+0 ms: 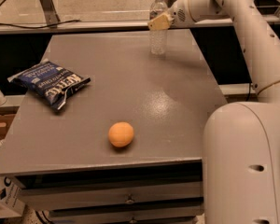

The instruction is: Move water bottle near orange

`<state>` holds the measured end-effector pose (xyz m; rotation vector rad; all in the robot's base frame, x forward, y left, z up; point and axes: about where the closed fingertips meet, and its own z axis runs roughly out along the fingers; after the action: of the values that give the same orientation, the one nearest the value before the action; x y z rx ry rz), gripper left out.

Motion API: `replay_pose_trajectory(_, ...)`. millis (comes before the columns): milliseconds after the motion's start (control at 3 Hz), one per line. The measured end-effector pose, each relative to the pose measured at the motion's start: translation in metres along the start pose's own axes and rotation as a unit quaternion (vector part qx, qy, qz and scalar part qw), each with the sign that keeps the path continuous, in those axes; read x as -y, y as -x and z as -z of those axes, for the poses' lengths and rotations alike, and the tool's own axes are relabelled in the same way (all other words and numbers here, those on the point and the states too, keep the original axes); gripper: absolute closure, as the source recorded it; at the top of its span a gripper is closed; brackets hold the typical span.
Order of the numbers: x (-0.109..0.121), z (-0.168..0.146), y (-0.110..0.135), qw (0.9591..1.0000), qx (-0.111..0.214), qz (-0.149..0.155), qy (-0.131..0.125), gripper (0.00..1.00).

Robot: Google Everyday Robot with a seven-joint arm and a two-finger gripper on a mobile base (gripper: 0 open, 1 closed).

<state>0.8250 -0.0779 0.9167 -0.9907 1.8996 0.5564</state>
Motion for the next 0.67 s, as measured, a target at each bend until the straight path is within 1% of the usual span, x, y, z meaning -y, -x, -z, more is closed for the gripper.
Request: replay_pose_trajectory(667, -0.0001, -0.0002, 0.0, 1.0, 0.0, 0.0, 0.0, 1.0)
